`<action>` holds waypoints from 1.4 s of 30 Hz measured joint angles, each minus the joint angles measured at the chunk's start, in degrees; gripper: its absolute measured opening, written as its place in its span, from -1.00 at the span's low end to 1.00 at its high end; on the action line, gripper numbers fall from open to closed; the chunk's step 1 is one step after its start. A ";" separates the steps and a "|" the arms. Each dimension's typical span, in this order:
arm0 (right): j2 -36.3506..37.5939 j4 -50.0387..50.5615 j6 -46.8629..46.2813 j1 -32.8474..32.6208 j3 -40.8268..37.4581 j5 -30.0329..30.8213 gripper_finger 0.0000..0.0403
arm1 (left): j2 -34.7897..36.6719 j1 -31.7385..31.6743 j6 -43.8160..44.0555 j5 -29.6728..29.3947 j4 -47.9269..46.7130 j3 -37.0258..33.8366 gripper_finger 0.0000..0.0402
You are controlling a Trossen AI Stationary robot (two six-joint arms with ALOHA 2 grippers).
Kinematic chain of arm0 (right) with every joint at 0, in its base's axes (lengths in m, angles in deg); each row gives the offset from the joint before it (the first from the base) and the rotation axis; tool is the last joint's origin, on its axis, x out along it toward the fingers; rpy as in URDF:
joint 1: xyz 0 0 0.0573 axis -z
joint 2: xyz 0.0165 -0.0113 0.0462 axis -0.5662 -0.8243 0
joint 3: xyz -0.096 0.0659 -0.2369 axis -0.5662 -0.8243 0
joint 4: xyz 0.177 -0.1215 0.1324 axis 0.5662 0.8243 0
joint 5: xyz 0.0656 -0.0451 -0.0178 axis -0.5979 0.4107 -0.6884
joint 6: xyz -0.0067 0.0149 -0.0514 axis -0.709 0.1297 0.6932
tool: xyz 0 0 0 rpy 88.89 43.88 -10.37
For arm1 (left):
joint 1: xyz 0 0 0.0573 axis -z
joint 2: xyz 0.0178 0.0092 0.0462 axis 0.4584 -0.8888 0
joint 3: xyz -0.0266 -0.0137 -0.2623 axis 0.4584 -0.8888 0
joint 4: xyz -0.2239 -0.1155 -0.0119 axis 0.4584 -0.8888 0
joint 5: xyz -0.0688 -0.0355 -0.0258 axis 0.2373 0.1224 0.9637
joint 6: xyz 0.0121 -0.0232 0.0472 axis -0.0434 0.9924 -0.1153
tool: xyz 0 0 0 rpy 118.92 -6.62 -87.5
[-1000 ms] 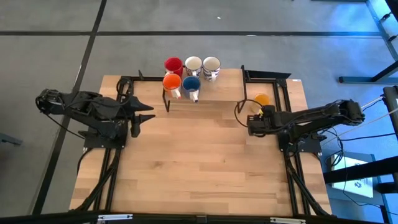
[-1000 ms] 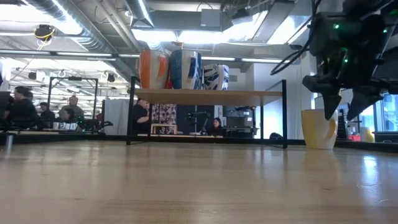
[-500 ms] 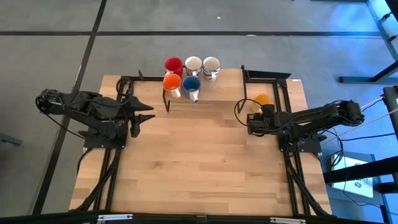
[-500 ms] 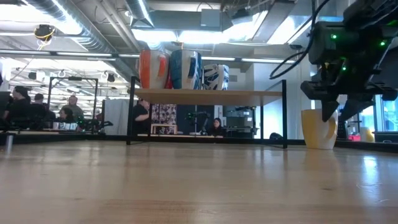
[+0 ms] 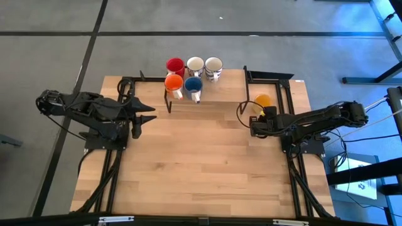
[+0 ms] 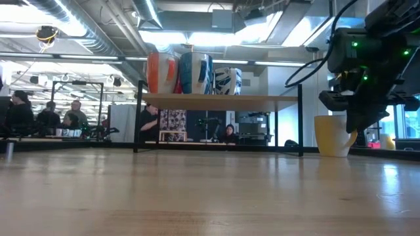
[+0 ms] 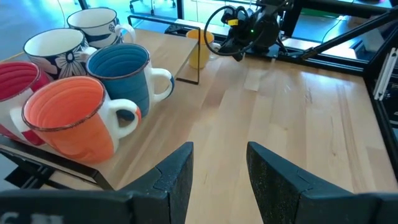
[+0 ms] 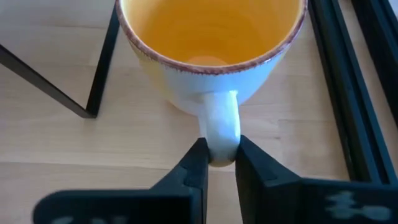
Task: Place coffee mugs
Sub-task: Put the yellow cup on the shelf
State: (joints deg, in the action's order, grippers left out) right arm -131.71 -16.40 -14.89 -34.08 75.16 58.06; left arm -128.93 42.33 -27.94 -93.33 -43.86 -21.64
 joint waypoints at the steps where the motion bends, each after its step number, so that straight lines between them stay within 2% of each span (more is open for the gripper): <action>1: 0.00 0.00 -0.06 0.00 0.00 -0.08 -0.83 | 0.00 0.00 0.00 -0.01 0.00 0.00 -0.28; 9: 0.20 0.96 -0.13 -0.09 0.89 -1.65 -0.83 | 0.00 0.00 -0.04 -0.01 0.00 0.00 -0.28; 14: 0.20 6.21 -0.02 -2.48 4.81 -1.93 -0.83 | 0.00 0.00 -0.09 -0.01 -0.02 0.00 -0.28; 22: 0.22 15.59 -5.01 -9.60 10.43 -3.48 -0.85 | 0.00 0.00 -0.17 -0.02 -0.02 0.00 -0.28; 33: 0.24 16.07 -7.85 -20.48 13.90 -10.08 -0.85 | 0.00 0.00 -0.18 -0.43 -0.02 0.00 -0.28; 42: -0.09 12.88 -7.48 -28.99 16.32 -12.19 -0.86 | 0.00 0.00 -0.20 -0.43 -0.03 0.00 -0.28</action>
State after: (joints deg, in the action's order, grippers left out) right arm -131.80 -3.52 -22.37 -63.07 91.48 45.86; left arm -128.93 42.33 -28.14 -93.75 -43.89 -21.64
